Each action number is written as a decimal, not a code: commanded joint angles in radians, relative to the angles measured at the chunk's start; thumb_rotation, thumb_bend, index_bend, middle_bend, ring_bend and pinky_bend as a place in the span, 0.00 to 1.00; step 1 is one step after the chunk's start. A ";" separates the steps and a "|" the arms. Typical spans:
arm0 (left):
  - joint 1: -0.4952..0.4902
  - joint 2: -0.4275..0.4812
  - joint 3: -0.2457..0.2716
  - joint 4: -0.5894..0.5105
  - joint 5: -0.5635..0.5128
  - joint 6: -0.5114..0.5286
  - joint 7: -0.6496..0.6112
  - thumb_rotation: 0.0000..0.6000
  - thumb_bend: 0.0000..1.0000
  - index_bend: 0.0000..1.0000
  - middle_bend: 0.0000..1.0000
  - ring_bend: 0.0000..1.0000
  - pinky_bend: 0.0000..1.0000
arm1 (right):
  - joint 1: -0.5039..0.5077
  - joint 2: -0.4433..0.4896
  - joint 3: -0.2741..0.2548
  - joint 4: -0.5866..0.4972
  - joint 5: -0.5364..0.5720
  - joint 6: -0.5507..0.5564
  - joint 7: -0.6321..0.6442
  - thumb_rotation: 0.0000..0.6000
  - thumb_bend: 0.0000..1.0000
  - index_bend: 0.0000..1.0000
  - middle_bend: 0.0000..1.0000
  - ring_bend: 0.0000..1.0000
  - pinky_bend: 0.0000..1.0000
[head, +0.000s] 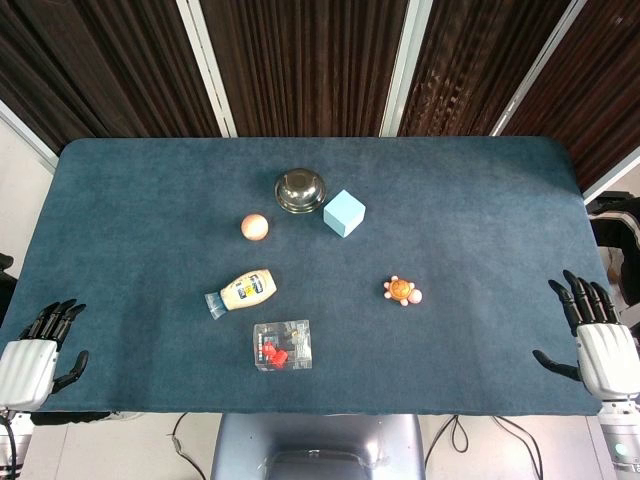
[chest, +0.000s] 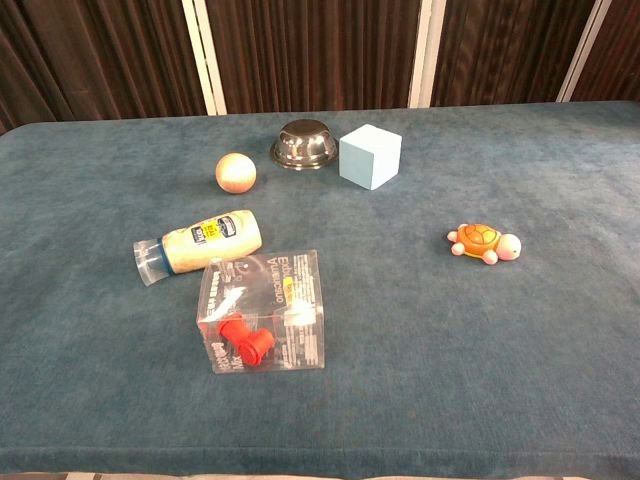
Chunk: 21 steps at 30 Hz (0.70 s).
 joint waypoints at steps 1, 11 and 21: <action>0.000 -0.001 0.000 0.001 0.000 0.000 0.000 1.00 0.38 0.16 0.12 0.11 0.36 | -0.004 -0.007 0.010 0.002 0.001 0.007 0.011 1.00 0.05 0.21 0.09 0.06 0.14; 0.000 -0.018 -0.002 0.029 0.019 0.017 -0.027 1.00 0.38 0.15 0.12 0.11 0.36 | 0.015 -0.040 0.026 0.042 -0.016 -0.028 0.056 1.00 0.05 0.19 0.09 0.26 0.22; -0.003 -0.027 0.001 0.039 0.018 0.011 -0.030 1.00 0.38 0.15 0.12 0.11 0.37 | 0.143 -0.218 0.102 0.229 0.012 -0.160 0.062 1.00 0.05 0.27 0.17 0.84 0.74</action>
